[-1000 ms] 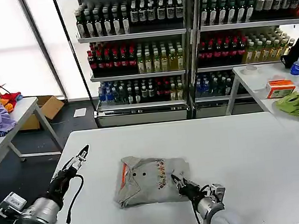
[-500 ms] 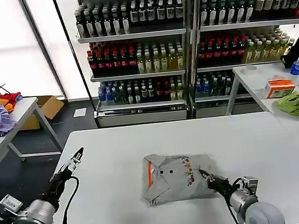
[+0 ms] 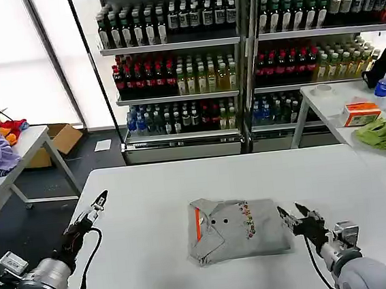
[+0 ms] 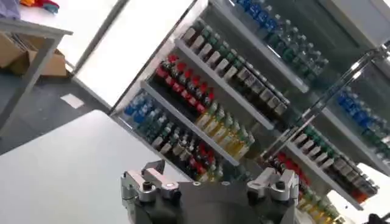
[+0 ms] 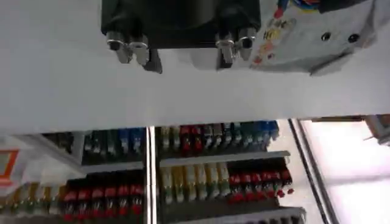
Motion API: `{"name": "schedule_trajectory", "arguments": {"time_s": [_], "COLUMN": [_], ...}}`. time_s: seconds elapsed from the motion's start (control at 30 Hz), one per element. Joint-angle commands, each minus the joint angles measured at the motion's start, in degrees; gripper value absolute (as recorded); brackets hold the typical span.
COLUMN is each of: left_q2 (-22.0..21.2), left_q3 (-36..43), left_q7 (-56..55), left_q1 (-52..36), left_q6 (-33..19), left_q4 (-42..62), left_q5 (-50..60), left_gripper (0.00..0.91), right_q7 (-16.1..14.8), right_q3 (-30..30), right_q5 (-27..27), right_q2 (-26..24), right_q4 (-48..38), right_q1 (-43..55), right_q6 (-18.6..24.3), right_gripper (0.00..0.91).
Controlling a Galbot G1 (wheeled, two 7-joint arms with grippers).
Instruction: Fold and organize the clothes.
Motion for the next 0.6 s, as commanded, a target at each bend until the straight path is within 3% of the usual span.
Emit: {"name": "schedule_trajectory", "arguments": {"time_s": [0.03,0.2,0.3,0.37,0.6], "left_q2": [-0.1,-0.2,-0.7,-1.1,-1.6], "left_q3": [0.0,-1.0,-2.2,-2.7,-3.2], "left_q7": [-0.5,-0.4,-0.2,0.1,0.4], "left_q1": [0.7,2.2,3.3,3.9,4.3], "left_q6": [0.0,0.0,0.0,0.0,0.0], "left_q4": [-1.1,-1.8,-1.7,-1.6,-1.1], "left_q5": [-0.1,0.0,0.0,0.0,0.1], "left_gripper": [0.907,0.907,0.907,0.907,0.907], "right_q7": [5.1,5.3,6.1,9.3,14.6], "right_q3": [-19.5,-27.9,-30.3,-31.5,-29.0], "right_q5": [-11.1,-18.9,-18.2,-18.2,-17.3], "right_q2": [5.2,9.6,11.1,12.1,10.9], "right_q4": [0.8,-8.3,-11.4,-14.8,-15.7], "right_q1": [12.3,16.7,17.9,18.7,14.8], "right_q6": [2.4,8.2,7.2,4.9,0.2], "right_gripper": [0.907,0.907,0.907,0.907,0.907]}}
